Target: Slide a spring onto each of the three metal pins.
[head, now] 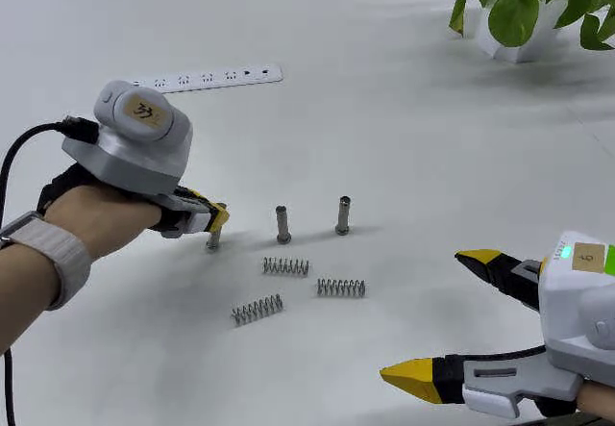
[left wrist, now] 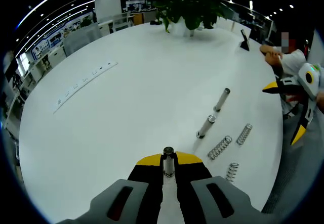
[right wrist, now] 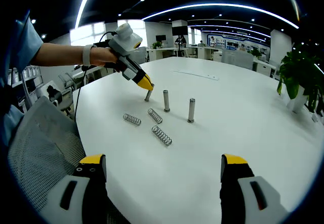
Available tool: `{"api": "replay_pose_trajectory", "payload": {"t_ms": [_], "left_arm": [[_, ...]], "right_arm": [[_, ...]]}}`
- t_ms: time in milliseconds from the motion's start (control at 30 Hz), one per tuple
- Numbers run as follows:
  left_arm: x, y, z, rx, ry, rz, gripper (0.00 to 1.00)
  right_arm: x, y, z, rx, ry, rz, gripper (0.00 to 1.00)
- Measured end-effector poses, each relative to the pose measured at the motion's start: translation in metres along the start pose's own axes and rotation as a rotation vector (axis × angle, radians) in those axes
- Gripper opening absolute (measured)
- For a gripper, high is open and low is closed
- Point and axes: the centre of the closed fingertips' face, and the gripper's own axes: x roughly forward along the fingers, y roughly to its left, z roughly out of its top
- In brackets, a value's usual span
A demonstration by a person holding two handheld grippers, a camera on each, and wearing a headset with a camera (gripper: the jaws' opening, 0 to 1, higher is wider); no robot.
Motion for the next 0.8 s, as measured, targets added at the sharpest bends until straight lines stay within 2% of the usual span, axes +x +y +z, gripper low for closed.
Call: {"api": "replay_pose_trajectory", "payload": {"t_ms": [300, 433, 800], "left_arm": [[-0.006, -0.003, -0.007, 0.004, -0.007, 0.008, 0.08], [-0.007, 0.001, -0.009, -0.006, -0.014, 0.01, 0.08], [-0.009, -0.001, -0.012, -0.007, -0.015, 0.005, 0.08]], "right_arm": [[0.001, 0.001, 0.0, -0.005, 0.001, 0.004, 0.95], [0.001, 0.002, 0.001, -0.008, 0.0, 0.003, 0.95], [0.002, 0.001, 0.004, -0.01, -0.008, 0.002, 0.95]]}}
